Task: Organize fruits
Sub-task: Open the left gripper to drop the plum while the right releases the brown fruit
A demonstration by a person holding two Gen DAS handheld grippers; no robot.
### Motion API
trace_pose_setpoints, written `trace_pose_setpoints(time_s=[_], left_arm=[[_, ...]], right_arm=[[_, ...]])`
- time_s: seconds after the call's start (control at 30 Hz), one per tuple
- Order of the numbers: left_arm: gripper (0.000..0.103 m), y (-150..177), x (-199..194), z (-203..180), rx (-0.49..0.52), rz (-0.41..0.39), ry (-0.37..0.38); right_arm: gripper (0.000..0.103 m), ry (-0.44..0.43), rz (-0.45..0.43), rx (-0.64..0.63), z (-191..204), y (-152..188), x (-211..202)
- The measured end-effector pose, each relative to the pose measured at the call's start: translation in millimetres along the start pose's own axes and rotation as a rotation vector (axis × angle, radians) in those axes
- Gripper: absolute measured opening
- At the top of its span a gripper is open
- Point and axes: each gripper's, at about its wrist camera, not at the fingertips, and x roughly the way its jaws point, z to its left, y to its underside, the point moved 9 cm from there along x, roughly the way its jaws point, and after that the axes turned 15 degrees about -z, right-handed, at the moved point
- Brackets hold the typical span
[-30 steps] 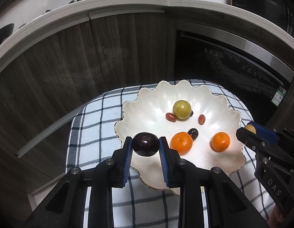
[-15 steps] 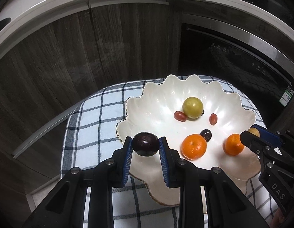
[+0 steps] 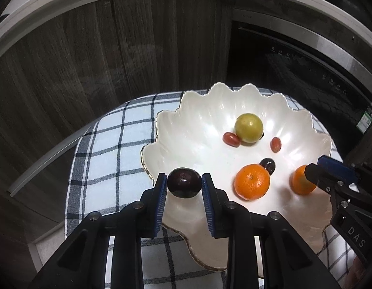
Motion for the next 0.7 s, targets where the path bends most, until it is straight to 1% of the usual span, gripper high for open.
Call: trace_pose_setpoints(time_s=[0.07, 0.1, 0.13, 0.2, 0.3, 0.43, 0.53, 0.6, 0.7], left_arm=[[0.056, -0.2, -1.1, 1.7, -0.011, -0.005, -0.006], [0.059, -1.0, -3.2, 3.9, -0.023, -0.014, -0.014], [0.062, -1.5, -4.9, 5.2, -0.028, -0.019, -0.018], [0.064, -1.0, -6.2, 6.2, -0.026, -0.02, -0.022], [0.068, -0.4, -8.2, 7.1, -0.019, -0.021, -0.035], [0.078, -3.0, -15.4, 10.3, -0.04, -0.033, -0.043], [0.078, -5.9, -22.6, 11.1, -0.037, -0.042, -0.049], [0.079, -8.2, -27.6, 11.9, -0.032, -0.05, -0.055], [0.084, -12.3, -37.7, 14.6, -0.036, -0.066, -0.067]], right_arm=[[0.036, 0.018, 0.01, -0.004, -1.7, 1.8, 1.3], [0.05, 0.018, 0.01, -0.004, -1.7, 1.8, 1.3], [0.062, 0.027, 0.007, -0.001, -3.7, 1.4, 0.9], [0.069, 0.045, -0.016, 0.004, -7.9, -1.9, -3.0], [0.07, 0.076, -0.041, -0.007, -12.9, -6.7, -8.1], [0.07, 0.079, -0.042, 0.003, -15.5, -8.9, -10.6], [0.071, 0.082, -0.054, 0.01, -17.1, -11.7, -16.5], [0.076, 0.084, -0.056, 0.01, -16.9, -12.4, -18.3], [0.077, 0.088, -0.071, 0.016, -17.2, -15.7, -26.0]])
